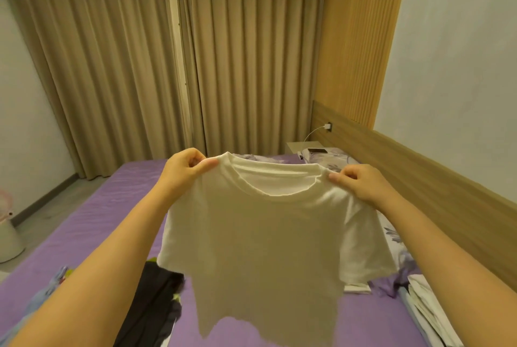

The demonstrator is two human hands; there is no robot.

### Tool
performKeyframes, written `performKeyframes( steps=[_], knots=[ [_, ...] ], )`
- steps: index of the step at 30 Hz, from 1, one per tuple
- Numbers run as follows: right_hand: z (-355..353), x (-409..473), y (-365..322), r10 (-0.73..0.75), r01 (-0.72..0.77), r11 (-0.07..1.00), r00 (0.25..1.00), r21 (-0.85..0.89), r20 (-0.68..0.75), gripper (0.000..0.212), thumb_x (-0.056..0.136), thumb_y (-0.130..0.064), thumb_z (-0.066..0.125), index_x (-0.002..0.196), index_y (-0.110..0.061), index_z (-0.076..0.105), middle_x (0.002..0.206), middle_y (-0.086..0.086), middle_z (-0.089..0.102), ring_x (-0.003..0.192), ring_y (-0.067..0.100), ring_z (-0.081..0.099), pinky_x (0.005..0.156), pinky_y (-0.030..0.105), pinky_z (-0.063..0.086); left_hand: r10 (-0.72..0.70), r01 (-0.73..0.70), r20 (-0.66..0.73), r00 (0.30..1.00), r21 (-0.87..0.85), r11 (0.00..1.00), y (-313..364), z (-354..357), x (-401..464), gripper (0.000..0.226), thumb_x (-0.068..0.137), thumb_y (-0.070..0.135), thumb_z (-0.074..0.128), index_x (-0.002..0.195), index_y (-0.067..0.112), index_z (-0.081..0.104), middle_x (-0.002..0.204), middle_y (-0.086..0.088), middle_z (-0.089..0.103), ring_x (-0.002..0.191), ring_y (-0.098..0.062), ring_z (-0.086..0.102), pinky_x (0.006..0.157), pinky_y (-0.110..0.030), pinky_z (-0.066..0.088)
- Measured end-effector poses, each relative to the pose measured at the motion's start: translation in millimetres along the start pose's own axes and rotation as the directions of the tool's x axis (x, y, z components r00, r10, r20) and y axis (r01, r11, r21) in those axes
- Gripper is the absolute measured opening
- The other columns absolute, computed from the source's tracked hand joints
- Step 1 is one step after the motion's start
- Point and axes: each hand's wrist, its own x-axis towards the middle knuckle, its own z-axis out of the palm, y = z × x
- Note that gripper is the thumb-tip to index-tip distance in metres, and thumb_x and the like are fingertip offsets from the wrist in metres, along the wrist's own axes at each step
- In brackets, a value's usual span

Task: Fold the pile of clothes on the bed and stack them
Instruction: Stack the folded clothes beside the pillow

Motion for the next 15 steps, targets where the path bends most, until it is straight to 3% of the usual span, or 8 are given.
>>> performKeyframes(
  steps=[2,4,8,12,15],
  knots=[
    [-2.6,2.3,4.7,-0.079,0.084,0.994,0.994,-0.073,0.072,0.024,0.095,-0.032,0.054,0.086,-0.014,0.067,0.08,-0.002,0.062,0.077,0.016,0.055,0.065,0.027,0.039,0.004,-0.004,0.004,1.0,0.045,0.999,-0.7,1.0,-3.2,0.031,0.079,0.048,0.072,0.07,0.02,0.062,0.06,0.009,0.052,0.056,-0.006,0.043,0.053,-0.022,0.037],
    [0.2,4.7,9.5,-0.125,0.131,0.988,0.989,-0.078,0.077,0.02,0.097,-0.023,0.05,0.098,-0.014,0.067,0.092,-0.001,0.063,0.087,0.016,0.056,0.074,0.029,0.041,0.02,-0.021,0.01,1.0,0.085,0.996,-1.7,1.8,-5.8,0.022,0.084,0.042,0.069,0.073,0.023,0.064,0.065,0.01,0.056,0.061,-0.006,0.048,0.056,-0.02,0.038],
    [18.0,8.3,16.9,-0.082,0.089,0.991,0.994,0.096,-0.079,0.012,0.095,-0.019,0.054,0.096,-0.015,0.065,0.09,-0.003,0.062,0.08,0.007,0.052,0.068,0.014,0.038,0.016,-0.007,-0.046,0.999,0.181,0.983,-8.0,11.1,-11.0,0.009,0.093,0.024,0.059,0.086,0.019,0.063,0.082,0.004,0.056,0.076,-0.012,0.049,0.063,-0.019,0.036],
    [34.9,12.7,17.7,-0.021,0.065,0.982,0.971,0.179,-0.239,0.015,0.095,-0.02,0.055,0.101,-0.014,0.068,0.092,0.003,0.064,0.084,0.016,0.054,0.07,0.027,0.037,-0.135,0.148,-0.183,0.974,0.062,0.987,-12.4,31.8,-21.0,0.016,0.096,0.01,0.048,0.101,0.011,0.063,0.094,0.001,0.06,0.087,-0.016,0.052,0.069,-0.026,0.036],
    [41.5,10.4,19.1,-0.028,0.091,0.982,0.937,0.167,-0.348,0.019,0.094,-0.019,0.057,0.105,-0.009,0.069,0.1,0.008,0.065,0.089,0.015,0.052,0.075,0.025,0.036,-0.2,0.21,-0.234,0.951,0.016,0.978,-12.0,51.6,-31.2,0.022,0.098,0.006,0.039,0.103,0.011,0.06,0.097,-0.001,0.057,0.087,-0.017,0.049,0.062,-0.027,0.035]
  ],
)
